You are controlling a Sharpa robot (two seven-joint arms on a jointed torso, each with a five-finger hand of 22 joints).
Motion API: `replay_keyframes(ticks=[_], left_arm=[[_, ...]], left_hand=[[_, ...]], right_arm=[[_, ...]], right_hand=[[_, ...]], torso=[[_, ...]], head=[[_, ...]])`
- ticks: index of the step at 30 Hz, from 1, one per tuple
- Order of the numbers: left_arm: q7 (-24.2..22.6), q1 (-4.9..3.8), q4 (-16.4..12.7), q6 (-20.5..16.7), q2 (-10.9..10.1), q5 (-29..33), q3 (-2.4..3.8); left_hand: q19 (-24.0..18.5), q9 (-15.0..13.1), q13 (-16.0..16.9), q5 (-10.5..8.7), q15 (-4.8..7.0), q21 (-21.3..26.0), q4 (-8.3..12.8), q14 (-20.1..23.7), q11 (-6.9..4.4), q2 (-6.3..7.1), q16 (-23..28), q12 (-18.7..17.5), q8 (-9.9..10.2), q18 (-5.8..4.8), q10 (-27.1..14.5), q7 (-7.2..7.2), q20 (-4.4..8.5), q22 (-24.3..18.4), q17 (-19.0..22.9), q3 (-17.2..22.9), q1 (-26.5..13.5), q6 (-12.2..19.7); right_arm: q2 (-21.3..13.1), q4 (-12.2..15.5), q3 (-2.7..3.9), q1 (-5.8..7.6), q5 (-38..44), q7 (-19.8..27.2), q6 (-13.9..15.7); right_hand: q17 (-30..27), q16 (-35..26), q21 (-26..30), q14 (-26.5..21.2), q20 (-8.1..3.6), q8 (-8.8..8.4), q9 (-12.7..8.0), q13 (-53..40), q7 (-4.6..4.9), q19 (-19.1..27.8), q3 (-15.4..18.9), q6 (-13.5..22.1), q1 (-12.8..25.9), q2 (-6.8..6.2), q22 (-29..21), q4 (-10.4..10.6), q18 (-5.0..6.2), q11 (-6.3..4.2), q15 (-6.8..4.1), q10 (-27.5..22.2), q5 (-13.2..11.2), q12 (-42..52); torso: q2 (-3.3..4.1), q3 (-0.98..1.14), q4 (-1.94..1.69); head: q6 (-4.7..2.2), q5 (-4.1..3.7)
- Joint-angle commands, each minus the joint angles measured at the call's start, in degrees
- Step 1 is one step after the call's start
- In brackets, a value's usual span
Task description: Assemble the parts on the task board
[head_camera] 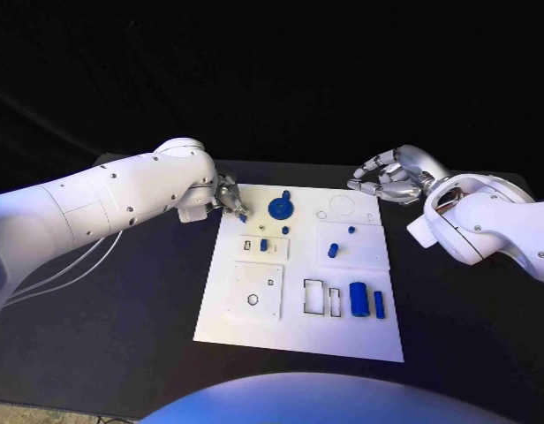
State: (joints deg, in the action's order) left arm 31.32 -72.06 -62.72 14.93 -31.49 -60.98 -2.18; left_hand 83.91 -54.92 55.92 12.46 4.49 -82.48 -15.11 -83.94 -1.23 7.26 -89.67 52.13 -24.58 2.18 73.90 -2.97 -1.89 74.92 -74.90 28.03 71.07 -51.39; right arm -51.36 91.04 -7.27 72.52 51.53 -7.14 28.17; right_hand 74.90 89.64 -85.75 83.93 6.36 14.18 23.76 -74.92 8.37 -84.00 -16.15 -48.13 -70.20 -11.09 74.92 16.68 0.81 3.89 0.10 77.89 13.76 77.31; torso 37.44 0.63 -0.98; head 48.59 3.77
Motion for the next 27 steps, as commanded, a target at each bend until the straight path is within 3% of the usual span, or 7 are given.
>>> replay_keyframes(ticks=[1,3,4,8,15,23,27], left_arm=[[-0.9,-0.02,0.0,1.3,0.2,2.2,-0.04],[-1.2,-0.02,0.0,1.4,0.2,3.2,-0.05],[-1.4,-0.02,0.0,1.5,0.1,4.1,-0.06],[-1.8,-0.02,-0.3,1.5,-0.2,8.1,-0.08],[-1.8,0.00,-2.0,0.3,-1.6,12.7,-0.04],[-1.3,0.02,-7.6,-2.4,-5.5,13.9,0.02],[-1.7,0.19,-11.2,-4.5,-7.6,11.9,0.03]], left_hand=[[0.7,-0.2,-0.2,-2.29,-0.19,0.3,0.8,-6.1,-0.03,0.10,-0.3,0.0,-0.8,-0.06,-0.3,0.24,-0.28,10.0,-15.1,3.6,1.0,0.2],[0.7,-0.5,-0.3,-2.72,-0.15,0.4,1.6,-6.1,-0.14,0.25,-0.3,0.0,-1.5,-0.04,-0.3,0.29,-0.23,10.0,-15.1,6.0,1.2,0.1],[0.7,-1.1,-0.6,-4.45,-0.16,0.5,2.5,-6.1,-0.12,0.09,-0.3,-0.2,-2.4,-0.01,-0.3,0.20,-0.15,10.0,-15.1,9.0,1.2,0.5],[0.6,-4.1,-0.9,-3.75,-0.27,0.8,6.8,-6.1,0.13,0.74,-0.3,0.1,-6.7,0.02,0.1,0.02,-0.34,10.1,-15.1,17.8,-1.1,1.8],[0.6,-5.3,-0.4,-4.16,-0.23,0.8,8.7,-6.1,0.07,0.74,-0.3,1.0,-8.7,0.01,0.4,0.04,-0.33,10.3,-15.1,20.8,-3.2,2.5],[0.8,-5.8,0.1,-1.41,-0.06,0.8,10.5,-6.1,-0.11,1.36,-0.3,1.8,-10.3,0.00,0.8,0.18,-0.18,10.5,-15.1,22.6,-5.5,2.5],[0.9,-5.9,0.8,2.57,0.09,0.6,11.8,-6.1,-0.24,1.78,-0.3,3.0,-11.4,-0.05,1.7,0.39,-0.03,10.7,-15.1,23.5,-6.9,1.9]], right_arm=[[0.0,0.0,0.00,-0.03,0.2,0.2,-0.4],[0.1,0.0,0.00,-0.03,0.2,0.2,-0.4],[0.1,0.0,0.00,-0.03,0.2,0.2,-0.4],[0.1,-0.1,0.00,-0.03,0.2,0.3,-0.5],[0.0,-0.1,0.00,-0.03,0.1,0.4,-0.5],[-0.2,-0.1,0.00,-0.03,-0.2,0.6,-0.5],[-0.4,-0.1,0.00,-0.03,-0.4,0.6,-0.5]], right_hand=[[13.4,-0.4,0.3,5.6,-0.33,0.17,0.0,-0.2,0.00,-3.1,-0.1,0.3,0.5,0.08,12.7,-0.3,0.44,-0.12,-0.29,-0.1,0.2,-0.3],[13.4,-0.4,0.3,5.6,-0.33,0.17,0.0,-0.2,0.00,-3.1,-0.1,0.3,0.5,0.08,12.7,-0.3,0.44,-0.12,-0.29,-0.1,0.2,-0.3],[13.4,-0.4,0.3,5.6,-0.33,0.17,0.0,-0.2,0.00,-3.1,-0.1,0.3,0.5,0.08,12.7,-0.3,0.44,-0.12,-0.29,-0.1,0.2,-0.3],[13.3,-0.4,0.4,5.6,-0.34,0.19,0.1,-0.2,0.00,-3.1,-0.1,0.3,0.5,0.08,12.7,-0.3,0.45,-0.13,-0.29,-0.1,0.2,-0.3],[13.1,-0.5,0.6,5.6,-0.34,0.21,0.1,-0.1,-0.01,-2.9,-0.1,0.3,0.5,0.08,12.6,-0.3,0.52,-0.13,-0.30,-0.2,0.3,-0.4],[13.1,-0.5,0.6,5.6,-0.34,0.21,0.1,-0.1,-0.01,-2.9,-0.1,0.3,0.5,0.08,12.6,-0.3,0.52,-0.13,-0.30,-0.2,0.3,-0.4],[13.1,-0.5,0.7,5.6,-0.34,0.21,0.1,-0.1,0.00,-2.9,-0.1,0.3,0.6,0.09,12.6,-0.3,0.54,-0.13,-0.30,-0.2,0.3,-0.4]], torso=[[-0.03,0.00,-0.01],[-0.03,0.00,-0.04],[-0.04,0.01,-0.04],[-0.03,0.01,0.00],[-0.13,0.02,0.01],[-0.19,0.06,-0.19],[-0.13,0.03,-0.14]], head=[[0.06,0.02],[0.05,0.05],[0.08,0.05],[0.21,0.13],[0.07,0.29],[0.17,0.65],[0.13,1.06]])
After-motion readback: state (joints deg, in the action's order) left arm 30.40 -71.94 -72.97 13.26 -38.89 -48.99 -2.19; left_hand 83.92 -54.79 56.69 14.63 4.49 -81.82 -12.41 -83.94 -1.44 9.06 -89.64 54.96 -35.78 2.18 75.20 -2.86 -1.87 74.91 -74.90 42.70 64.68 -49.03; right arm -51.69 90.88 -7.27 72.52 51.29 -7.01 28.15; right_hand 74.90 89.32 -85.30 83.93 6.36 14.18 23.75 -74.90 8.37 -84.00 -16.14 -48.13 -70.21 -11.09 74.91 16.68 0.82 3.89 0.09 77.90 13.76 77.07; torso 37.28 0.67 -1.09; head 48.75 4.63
